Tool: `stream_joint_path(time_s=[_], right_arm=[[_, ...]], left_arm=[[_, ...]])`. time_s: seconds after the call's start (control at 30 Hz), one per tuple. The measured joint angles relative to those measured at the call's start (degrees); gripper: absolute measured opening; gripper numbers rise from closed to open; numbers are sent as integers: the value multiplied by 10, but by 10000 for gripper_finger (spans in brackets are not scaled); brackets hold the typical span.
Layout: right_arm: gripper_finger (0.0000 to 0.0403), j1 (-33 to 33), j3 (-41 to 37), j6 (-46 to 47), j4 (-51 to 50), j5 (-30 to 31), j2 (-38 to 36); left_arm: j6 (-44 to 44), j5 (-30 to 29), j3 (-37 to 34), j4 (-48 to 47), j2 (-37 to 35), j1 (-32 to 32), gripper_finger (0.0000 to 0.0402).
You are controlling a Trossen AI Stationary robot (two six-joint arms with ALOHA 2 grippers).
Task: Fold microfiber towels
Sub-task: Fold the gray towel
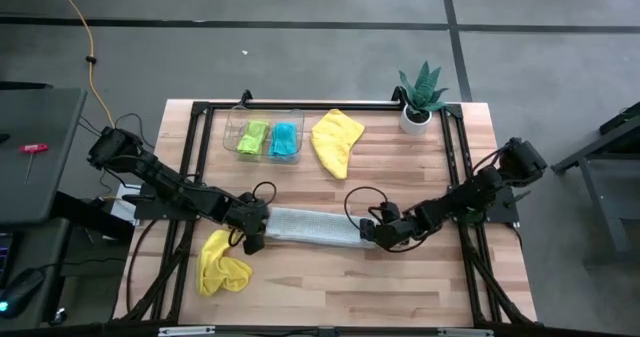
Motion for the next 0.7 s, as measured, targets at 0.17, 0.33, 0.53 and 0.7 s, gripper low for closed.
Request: stream_joint_path(time_s=[0.17, 0.33, 0.53, 0.7], right_arm=[[140, -2, 0, -11, -27, 12, -6], [37, -2, -2, -12, -115, 27, -36], [18, -2, -4, -22, -213, 28, -84], [4, -2, -4, -31, -235, 26, -103]], left_arm=[[0, 0, 0, 0, 0, 0, 0], [-5, 1, -1, 11, 1, 0, 0], [-6, 7, -2, 73, 4, -1, 0], [-5, -1, -2, 73, 12, 2, 0]])
